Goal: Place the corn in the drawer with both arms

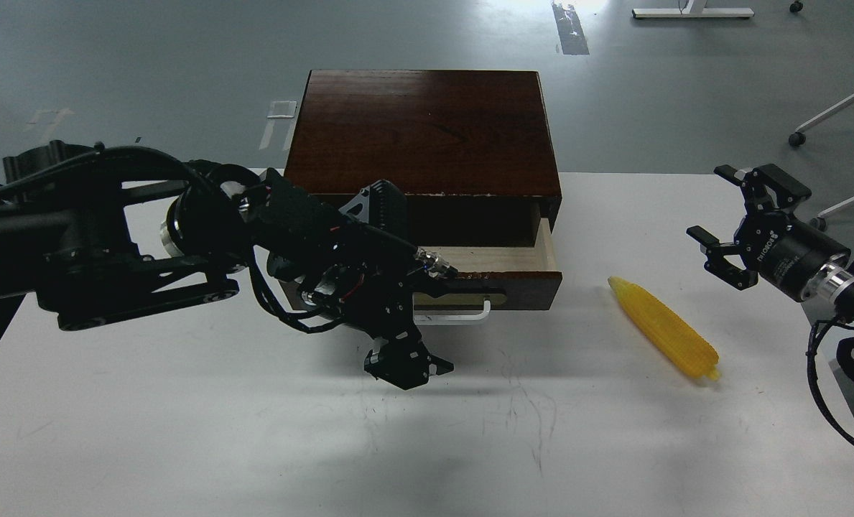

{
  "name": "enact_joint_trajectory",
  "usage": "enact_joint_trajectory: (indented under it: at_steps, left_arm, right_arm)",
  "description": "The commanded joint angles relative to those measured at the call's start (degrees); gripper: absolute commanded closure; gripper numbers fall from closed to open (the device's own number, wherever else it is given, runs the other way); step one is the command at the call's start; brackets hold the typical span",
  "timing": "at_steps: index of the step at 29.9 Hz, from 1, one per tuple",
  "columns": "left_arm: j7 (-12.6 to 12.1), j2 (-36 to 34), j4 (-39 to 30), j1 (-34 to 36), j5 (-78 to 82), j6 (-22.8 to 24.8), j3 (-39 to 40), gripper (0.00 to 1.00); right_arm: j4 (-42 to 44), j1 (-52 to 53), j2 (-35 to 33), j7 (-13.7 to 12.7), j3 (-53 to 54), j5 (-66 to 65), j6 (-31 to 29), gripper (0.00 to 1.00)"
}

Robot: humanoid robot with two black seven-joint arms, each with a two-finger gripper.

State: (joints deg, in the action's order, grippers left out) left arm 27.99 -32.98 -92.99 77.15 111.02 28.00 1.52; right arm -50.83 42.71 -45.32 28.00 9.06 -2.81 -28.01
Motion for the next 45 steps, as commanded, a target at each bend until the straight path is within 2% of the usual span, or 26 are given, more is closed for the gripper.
enact_joint_trajectory:
  at_steps: [1, 5, 9, 13, 15, 20, 26, 29, 33, 38, 45]
  left_arm:
    - [0.01, -5.85, -2.54, -0.16, -15.42, 0.00, 5.06, 0.01]
    - [0.01, -11.30, -1.93, -0.86, -29.41, 0.00, 10.33, 0.01]
    - [0.01, -15.17, 1.05, -4.46, -43.31, 0.00, 11.93, 0.01]
    - [0.01, -20.00, 4.30, -12.61, -64.99, -0.49, 11.93, 0.01]
    - [0.01, -21.50, 5.71, -16.83, -73.08, -3.20, 11.93, 0.01]
    - [0.01, -23.44, 10.98, -25.29, -88.32, -4.71, 12.72, 0.01]
    - [0.01, -20.90, 21.35, -36.01, -98.27, -4.01, 21.24, 0.01]
    - [0.01, -18.88, 24.87, -40.58, -98.53, -3.74, 25.28, 0.01]
    - [0.01, -15.89, 26.99, -46.73, -98.45, -1.55, 31.43, 0.01]
    - [0.01, -15.01, 27.07, -48.59, -98.27, -0.23, 32.41, 0.01]
    - [0.01, -14.92, 27.07, -48.85, -97.92, -0.14, 32.58, 0.01]
  right_arm:
    - [0.03, -0.08, -0.83, 0.00, 0.43, 0.00, 0.01, 0.00]
    - [0.03, -0.08, -1.09, 0.00, 0.43, 0.00, 0.01, 0.00]
    - [0.03, -0.17, -1.27, 0.00, 0.43, 0.00, 0.01, 0.00]
    - [-0.15, -0.70, -1.44, 0.00, 0.26, 0.00, 0.01, 0.00]
    - [-0.50, -0.78, -1.96, 0.00, 0.08, 0.00, 0.01, 0.00]
    - [-0.94, -0.79, -3.81, 0.00, -0.36, -0.44, 0.01, 0.00]
    - [-0.68, -0.44, -5.13, 0.00, -0.80, -4.03, 0.01, 0.00]
    - [-0.85, 0.53, -5.66, 0.00, -0.80, -12.72, 0.01, 0.00]
    - [-1.73, 4.56, -8.64, 0.00, -0.62, -32.55, 0.01, 0.00]
    - [-4.45, 6.68, -9.09, 0.00, -0.71, -49.35, 0.01, 0.00]
    - [-7.80, 6.60, -7.86, 0.00, -2.55, -72.91, 7.52, 0.00]
